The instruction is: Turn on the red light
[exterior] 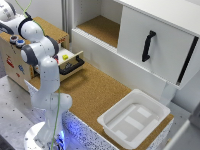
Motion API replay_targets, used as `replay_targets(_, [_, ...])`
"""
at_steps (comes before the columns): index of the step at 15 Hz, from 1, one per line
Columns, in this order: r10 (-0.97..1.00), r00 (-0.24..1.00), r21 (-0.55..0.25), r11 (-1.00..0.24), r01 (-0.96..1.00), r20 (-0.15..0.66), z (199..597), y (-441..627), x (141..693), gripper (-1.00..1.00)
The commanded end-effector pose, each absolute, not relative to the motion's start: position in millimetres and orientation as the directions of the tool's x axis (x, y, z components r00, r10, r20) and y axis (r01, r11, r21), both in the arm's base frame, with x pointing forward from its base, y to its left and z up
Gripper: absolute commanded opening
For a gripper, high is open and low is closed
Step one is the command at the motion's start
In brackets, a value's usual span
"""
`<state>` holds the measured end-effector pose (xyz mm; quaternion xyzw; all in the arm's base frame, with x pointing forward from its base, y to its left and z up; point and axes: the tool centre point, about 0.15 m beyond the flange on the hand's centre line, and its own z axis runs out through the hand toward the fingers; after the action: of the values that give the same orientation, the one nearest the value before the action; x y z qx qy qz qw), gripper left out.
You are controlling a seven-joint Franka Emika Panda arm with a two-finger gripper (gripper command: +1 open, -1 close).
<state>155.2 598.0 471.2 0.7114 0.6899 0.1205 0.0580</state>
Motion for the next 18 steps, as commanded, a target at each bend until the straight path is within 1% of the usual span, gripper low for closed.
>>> replay_targets(1, [0.992,0.056,0.21,-0.031,0.977,-0.113,454.5,638.9,175.4,-1.0])
replay_targets(7, [0.991,0.04,0.183,-0.016,0.983,-0.127,445.4,640.8,163.6,-1.0])
replay_targets(11, [0.992,0.036,0.196,-0.012,0.981,-0.123,452.4,641.1,162.9,-1.0])
replay_targets(14, [0.994,0.055,0.23,-0.034,0.973,-0.089,476.6,637.5,166.7,-1.0])
replay_targets(16, [0.996,0.066,0.264,-0.046,0.963,-0.066,500.3,631.7,171.4,-1.0])
replay_targets(18, [0.996,0.062,0.281,-0.041,0.959,-0.064,518.0,624.9,172.9,-1.0])
